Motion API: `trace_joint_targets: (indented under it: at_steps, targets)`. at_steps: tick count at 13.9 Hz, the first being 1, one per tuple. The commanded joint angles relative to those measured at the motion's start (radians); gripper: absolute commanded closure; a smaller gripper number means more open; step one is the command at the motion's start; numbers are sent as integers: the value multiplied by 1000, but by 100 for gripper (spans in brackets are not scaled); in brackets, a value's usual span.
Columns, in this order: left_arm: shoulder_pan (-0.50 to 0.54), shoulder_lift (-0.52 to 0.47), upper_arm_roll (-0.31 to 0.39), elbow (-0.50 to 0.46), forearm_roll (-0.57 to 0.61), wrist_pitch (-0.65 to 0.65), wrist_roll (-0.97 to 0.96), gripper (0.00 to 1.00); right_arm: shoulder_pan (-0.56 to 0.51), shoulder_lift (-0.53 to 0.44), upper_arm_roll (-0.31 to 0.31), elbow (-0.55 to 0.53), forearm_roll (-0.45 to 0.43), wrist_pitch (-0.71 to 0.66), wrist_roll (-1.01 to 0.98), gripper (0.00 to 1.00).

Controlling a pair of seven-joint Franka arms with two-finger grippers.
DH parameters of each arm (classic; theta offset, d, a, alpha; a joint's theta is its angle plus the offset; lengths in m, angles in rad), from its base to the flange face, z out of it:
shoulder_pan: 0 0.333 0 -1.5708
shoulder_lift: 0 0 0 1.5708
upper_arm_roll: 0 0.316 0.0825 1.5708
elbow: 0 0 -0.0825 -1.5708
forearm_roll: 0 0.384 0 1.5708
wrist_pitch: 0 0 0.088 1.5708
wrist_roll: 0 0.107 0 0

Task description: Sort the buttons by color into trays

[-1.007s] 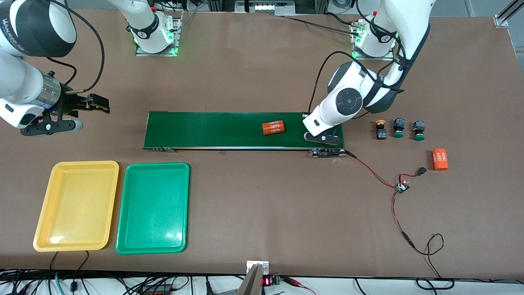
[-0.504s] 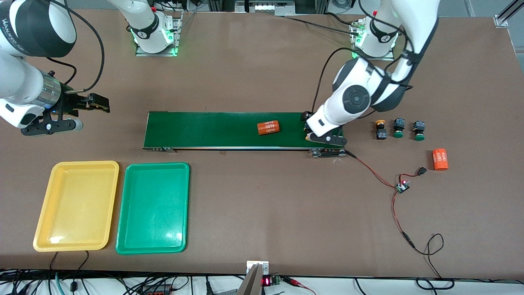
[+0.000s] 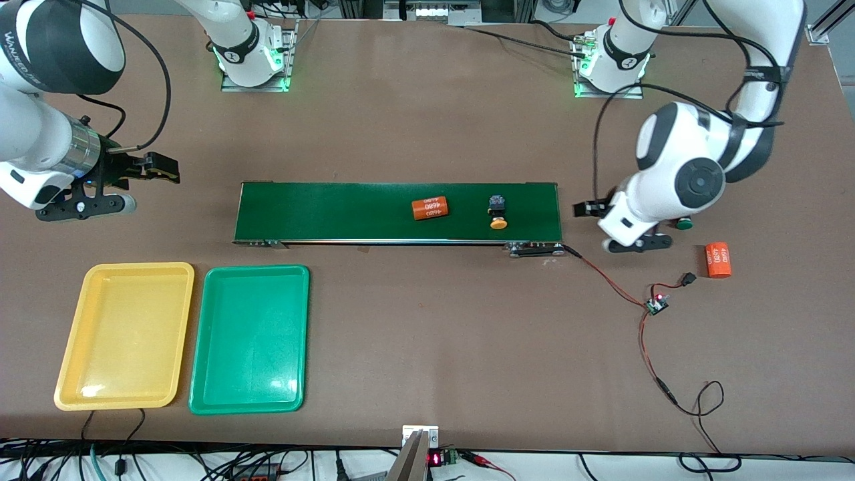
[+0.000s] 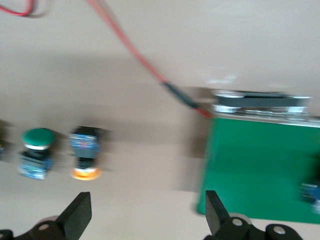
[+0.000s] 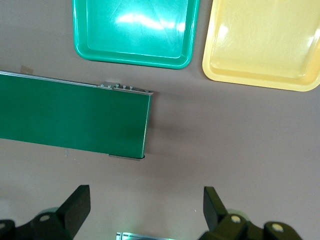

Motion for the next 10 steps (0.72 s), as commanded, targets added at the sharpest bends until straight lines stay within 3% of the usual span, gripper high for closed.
trace_joint_targets:
  at_steps: [1,7,10]
  targets:
    - [-11,24,38,-38,88,24,79,0,-2,-35,2,-53,17,5,-7,0]
    - [-10,50,100,-291,130,500,161,0,8,-174,4,-289,38,156,10,0]
    - [-10,72,103,-311,130,524,161,0,40,-263,7,-443,38,259,21,0]
